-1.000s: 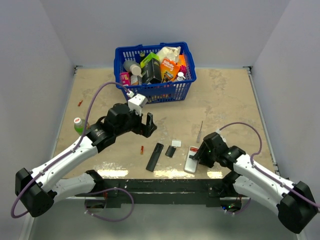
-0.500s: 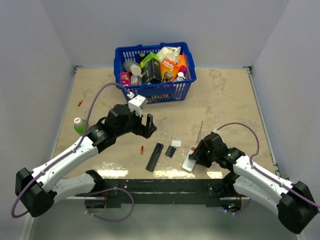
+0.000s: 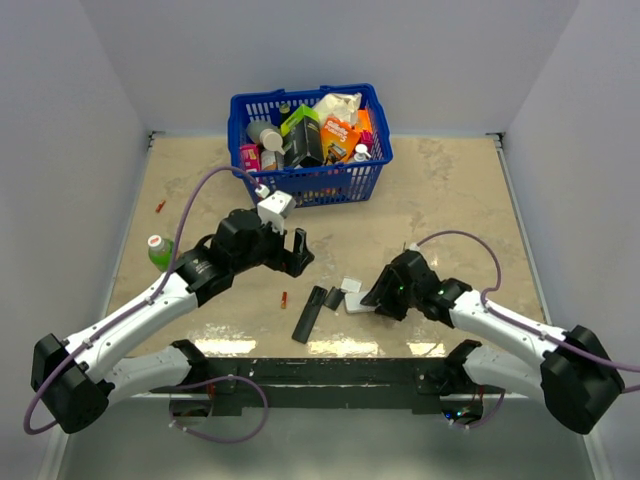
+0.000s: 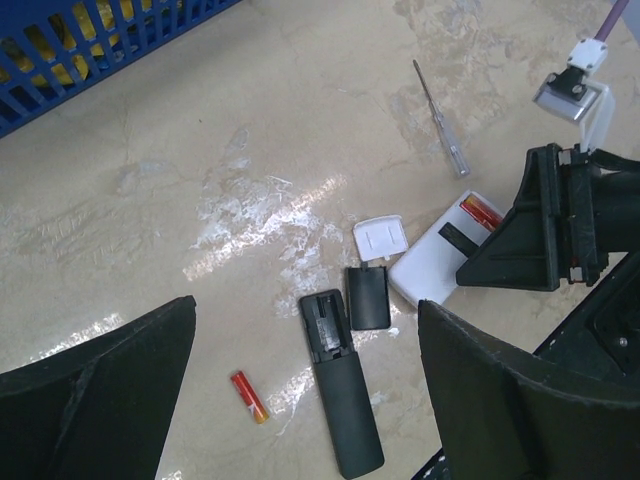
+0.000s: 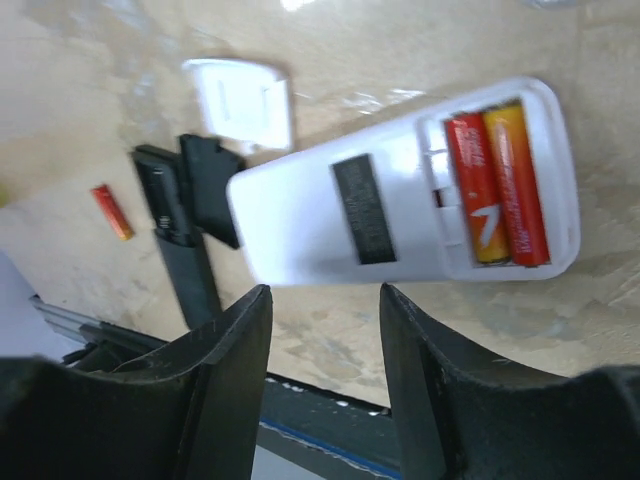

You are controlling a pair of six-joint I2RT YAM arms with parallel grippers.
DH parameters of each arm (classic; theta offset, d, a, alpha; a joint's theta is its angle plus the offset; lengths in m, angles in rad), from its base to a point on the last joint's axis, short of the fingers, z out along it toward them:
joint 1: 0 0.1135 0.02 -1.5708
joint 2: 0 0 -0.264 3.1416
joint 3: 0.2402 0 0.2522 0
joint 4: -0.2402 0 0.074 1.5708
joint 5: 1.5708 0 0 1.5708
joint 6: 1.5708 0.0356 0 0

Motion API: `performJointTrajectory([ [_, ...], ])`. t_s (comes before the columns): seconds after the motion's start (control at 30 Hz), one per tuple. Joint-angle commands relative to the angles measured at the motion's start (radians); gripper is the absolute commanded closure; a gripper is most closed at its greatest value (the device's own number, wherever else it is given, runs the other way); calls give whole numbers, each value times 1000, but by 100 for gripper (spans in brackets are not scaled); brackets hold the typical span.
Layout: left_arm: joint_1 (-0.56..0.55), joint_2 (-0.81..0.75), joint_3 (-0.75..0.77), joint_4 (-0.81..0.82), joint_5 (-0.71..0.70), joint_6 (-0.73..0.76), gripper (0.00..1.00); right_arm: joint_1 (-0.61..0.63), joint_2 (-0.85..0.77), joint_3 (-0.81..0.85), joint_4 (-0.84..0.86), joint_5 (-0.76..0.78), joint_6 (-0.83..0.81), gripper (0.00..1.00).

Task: Unload the batteries from the remote control

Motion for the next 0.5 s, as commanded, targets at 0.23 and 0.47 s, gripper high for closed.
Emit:
performJointTrajectory([
  [0.23, 4, -53, 41, -7, -11, -24, 4, -16, -41, 340, -294, 426, -286, 49],
  [0.47, 4, -98, 58, -44, 15, -60, 7, -187, 120, 395, -228, 448, -500, 51],
])
